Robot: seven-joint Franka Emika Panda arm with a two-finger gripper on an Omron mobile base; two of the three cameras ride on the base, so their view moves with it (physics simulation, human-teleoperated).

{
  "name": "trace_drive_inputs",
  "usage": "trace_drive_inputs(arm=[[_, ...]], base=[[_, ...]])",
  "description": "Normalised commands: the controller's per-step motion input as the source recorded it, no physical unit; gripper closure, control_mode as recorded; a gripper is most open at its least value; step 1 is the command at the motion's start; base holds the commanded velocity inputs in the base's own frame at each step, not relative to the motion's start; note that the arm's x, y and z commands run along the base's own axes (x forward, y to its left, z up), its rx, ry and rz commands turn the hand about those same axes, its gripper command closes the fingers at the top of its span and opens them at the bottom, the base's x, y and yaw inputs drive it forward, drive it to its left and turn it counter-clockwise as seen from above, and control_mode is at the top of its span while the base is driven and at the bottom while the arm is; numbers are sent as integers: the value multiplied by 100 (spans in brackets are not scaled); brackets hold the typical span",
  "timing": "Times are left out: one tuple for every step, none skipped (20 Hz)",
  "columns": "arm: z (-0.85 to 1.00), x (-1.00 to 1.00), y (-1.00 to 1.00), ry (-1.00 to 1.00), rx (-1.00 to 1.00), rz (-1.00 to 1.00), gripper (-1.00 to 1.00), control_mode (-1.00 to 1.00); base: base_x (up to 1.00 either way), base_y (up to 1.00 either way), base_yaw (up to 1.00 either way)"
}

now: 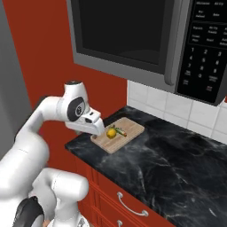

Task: Retrieve a lemon from the fridge and place it on the cutting board with the fish.

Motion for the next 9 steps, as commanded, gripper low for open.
trace_drive_inputs(arm=[[29,-82,0,0,0,0,-100,-100],[28,-81,0,0,0,0,-100,-100],[26,-79,0,0,0,0,-100,-100],[28,-79,0,0,0,0,-100,-100],[29,-80,0,0,0,0,-100,-100],[34,-81,0,0,0,0,-100,-100],[34,-74,0,0,0,0,-100,-100],[33,-71,0,0,0,0,-100,-100],[33,-62,1,1,0,0,-100,-100]], base=[[0,0,0],[0,0,0],[0,0,0],[0,0,0],[0,0,0],[0,0,0],[0,0,0],[0,0,0],[0,0,0]])
